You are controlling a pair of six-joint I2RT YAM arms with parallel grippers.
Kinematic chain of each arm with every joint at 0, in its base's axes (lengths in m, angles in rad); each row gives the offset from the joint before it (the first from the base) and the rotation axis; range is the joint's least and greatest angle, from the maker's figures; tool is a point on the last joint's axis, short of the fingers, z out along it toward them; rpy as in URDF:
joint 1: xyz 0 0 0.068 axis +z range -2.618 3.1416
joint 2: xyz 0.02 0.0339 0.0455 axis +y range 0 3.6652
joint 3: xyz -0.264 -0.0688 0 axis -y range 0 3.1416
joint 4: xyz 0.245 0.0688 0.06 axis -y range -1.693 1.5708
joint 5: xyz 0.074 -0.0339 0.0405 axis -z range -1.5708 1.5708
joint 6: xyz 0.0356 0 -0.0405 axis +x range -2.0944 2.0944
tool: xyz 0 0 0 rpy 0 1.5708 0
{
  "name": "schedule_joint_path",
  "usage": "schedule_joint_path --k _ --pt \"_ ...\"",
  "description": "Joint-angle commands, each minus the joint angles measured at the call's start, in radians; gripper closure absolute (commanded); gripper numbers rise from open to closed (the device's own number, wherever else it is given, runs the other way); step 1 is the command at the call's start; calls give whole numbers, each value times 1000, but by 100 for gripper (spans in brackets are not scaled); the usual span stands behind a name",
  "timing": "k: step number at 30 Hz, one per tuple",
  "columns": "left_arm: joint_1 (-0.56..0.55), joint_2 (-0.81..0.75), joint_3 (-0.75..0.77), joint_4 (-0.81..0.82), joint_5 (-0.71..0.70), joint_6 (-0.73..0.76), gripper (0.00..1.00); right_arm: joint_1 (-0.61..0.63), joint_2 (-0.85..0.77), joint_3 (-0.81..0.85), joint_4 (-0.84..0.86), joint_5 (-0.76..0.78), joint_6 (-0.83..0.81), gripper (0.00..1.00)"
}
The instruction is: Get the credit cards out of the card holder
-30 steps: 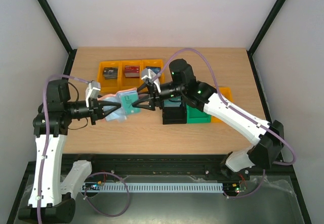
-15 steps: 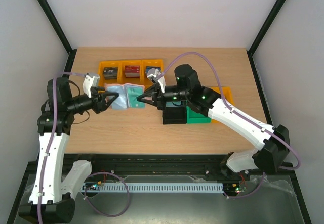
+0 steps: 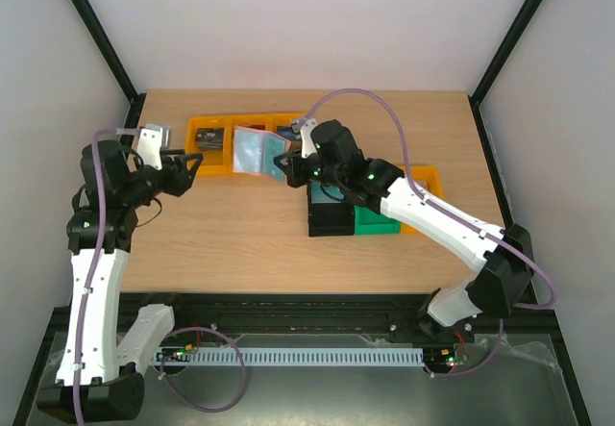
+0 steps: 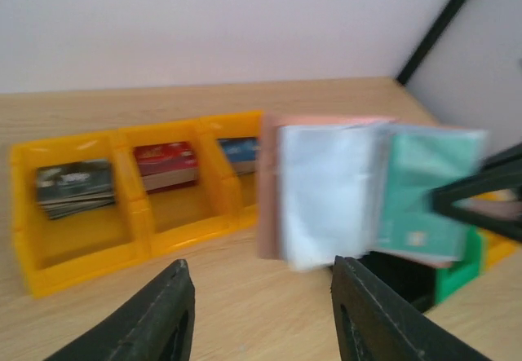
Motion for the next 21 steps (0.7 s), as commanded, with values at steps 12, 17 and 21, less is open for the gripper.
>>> schedule_joint_path --k 12,17,21 --pt "-92 32 -17 92 424 -212 66 68 117 138 17 18 76 98" --pt "-122 57 -58 121 328 -214 65 67 132 117 128 -236 93 98" --pt "-121 69 -70 129 252 -212 64 67 116 90 187 -306 98 98"
